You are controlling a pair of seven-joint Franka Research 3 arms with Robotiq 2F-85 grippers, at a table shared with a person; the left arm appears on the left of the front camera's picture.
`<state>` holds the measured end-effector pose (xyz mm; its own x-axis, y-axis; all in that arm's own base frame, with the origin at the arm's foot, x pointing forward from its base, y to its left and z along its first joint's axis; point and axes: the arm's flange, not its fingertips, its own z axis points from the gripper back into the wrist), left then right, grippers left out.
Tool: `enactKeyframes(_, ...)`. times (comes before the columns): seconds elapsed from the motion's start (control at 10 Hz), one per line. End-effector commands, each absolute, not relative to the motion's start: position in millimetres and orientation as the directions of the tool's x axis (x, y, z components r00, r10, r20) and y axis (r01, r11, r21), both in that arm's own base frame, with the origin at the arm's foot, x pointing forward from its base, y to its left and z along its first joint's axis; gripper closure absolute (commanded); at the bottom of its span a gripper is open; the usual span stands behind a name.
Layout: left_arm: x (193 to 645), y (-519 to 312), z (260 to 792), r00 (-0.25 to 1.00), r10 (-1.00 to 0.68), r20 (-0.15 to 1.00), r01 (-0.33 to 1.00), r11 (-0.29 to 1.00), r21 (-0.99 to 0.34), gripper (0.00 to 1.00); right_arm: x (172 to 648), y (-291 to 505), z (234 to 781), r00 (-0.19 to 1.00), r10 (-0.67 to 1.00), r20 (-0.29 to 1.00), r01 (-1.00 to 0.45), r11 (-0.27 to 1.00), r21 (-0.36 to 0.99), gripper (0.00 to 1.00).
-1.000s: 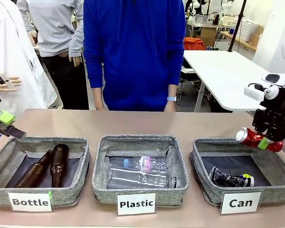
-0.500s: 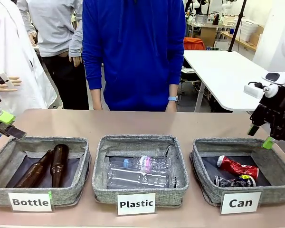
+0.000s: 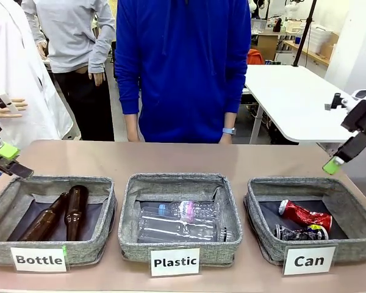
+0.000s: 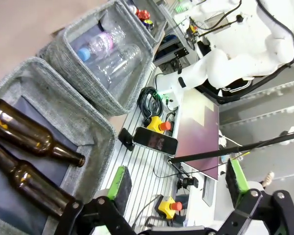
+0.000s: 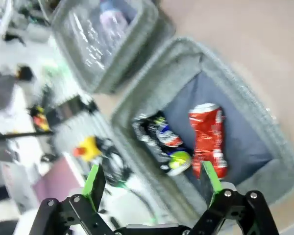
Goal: Sort the can waste into the basket.
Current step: Pick up the can waste from the table and place it in the right Fabric basket.
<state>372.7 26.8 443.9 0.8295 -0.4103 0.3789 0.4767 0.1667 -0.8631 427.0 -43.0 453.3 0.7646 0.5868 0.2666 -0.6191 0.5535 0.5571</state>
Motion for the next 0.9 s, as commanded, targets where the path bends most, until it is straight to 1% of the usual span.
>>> enactKeyframes(0.0,373,27,448,0.836,-0.404,0.370,0.464,0.162,-0.871,0.00,424,-50,469,0.970,-0.178,0.167,-0.103,0.323,0.941,0.00)
enactKeyframes(0.1,373,27,448,0.836,-0.404,0.370,0.464,0.162,-0.871,0.00,419,-61,461,0.968,-0.227,0.109,-0.066,0.187,0.980,0.00)
enactKeyframes(0.2,373,27,448,0.836,-0.404,0.370,0.464,0.162,-0.871,0.00,413,-76,450,0.961,-0.259,0.093,-0.087,0.033,0.996,0.00)
enactKeyframes(0.3,373,27,448,0.836,-0.404,0.370,0.464,0.162,-0.871,0.00,407,-89,437,0.949,-0.313,0.046,-0.073,-0.074,0.995,0.00)
enactKeyframes(0.4,373,27,448,0.836,-0.404,0.370,0.464,0.162,-0.871,0.00,401,-98,425,0.931,-0.366,0.012,-0.052,-0.101,0.994,0.00)
enactKeyframes(0.5,373,27,448,0.836,-0.404,0.370,0.464,0.162,-0.871,0.00,407,-82,448,0.968,0.191,0.166,-0.226,0.356,0.907,0.00)
enactKeyframes(0.8,373,27,448,0.836,-0.404,0.370,0.464,0.162,-0.871,0.00,407,-82,448,0.968,0.191,0.166,-0.226,0.356,0.907,0.00)
